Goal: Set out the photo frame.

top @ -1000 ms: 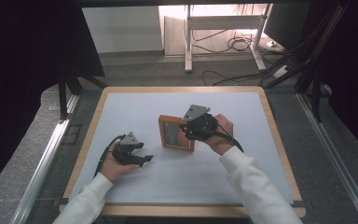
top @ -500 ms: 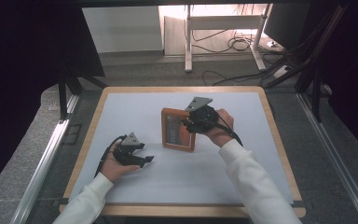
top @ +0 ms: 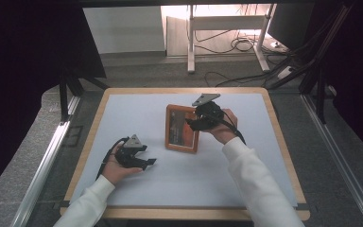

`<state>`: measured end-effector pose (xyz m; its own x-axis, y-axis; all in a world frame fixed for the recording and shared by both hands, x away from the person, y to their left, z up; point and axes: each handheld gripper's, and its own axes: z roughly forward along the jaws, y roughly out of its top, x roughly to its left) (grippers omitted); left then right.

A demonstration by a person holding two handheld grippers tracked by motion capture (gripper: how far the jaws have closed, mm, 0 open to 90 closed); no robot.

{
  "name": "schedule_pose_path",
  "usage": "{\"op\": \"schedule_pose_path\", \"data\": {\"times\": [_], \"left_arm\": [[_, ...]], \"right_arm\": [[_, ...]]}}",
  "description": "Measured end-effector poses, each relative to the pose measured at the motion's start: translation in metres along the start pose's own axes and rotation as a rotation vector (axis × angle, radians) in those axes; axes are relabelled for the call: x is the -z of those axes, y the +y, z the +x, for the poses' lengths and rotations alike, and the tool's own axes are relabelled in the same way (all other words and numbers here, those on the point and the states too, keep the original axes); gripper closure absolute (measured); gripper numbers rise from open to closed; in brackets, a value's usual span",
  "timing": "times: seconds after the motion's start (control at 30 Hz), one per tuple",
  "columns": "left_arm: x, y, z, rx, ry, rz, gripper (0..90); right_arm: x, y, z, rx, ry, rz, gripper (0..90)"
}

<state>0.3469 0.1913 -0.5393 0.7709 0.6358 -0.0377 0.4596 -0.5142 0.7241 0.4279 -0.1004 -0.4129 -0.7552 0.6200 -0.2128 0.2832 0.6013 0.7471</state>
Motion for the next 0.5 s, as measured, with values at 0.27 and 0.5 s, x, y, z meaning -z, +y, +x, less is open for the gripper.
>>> {"op": "schedule_pose_path", "data": {"times": [0.27, 0.5], "left_arm": [[0.001, 0.000, 0.000, 0.000, 0.006, -0.006, 29.3], [0.002, 0.000, 0.000, 0.003, 0.011, -0.011, 29.3]], "right_arm": [[0.002, 0.000, 0.001, -0.030, -0.020, -0.024, 22.8], [0.022, -0.011, 0.002, -0.073, -0.001, -0.055, 18.4]]}}
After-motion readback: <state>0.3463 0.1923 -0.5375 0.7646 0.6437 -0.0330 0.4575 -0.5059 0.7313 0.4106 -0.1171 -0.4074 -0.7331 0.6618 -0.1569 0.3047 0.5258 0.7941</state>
